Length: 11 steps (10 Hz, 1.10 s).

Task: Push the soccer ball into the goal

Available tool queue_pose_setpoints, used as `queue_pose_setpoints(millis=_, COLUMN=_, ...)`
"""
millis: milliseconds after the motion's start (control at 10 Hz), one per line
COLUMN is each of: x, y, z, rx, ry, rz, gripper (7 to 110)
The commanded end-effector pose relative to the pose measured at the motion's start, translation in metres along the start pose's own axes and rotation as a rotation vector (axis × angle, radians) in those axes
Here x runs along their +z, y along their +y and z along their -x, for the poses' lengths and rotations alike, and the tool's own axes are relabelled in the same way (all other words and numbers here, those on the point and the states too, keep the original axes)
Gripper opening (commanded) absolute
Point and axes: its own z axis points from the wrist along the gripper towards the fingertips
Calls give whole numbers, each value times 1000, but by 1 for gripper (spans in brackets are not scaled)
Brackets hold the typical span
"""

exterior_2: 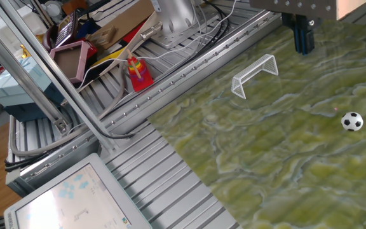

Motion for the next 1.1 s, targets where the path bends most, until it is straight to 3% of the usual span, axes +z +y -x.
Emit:
queue_pose_setpoints(millis=0, x=-1, y=1, z=0, rx=9, ry=-1, rz=10, gripper=7)
queue_pose_setpoints(millis=700, x=-1, y=-2, z=2, rx=-7, ry=-9, rz=-2, gripper=7)
queue_pose_setpoints(millis=900, x=-1, y=-8, z=1, rx=-43, ry=-3, rz=-29, gripper=7)
queue_pose_setpoints(millis=1000, x=0, y=-1, z=-2, rx=-62, ry=0, rz=-18, gripper=7)
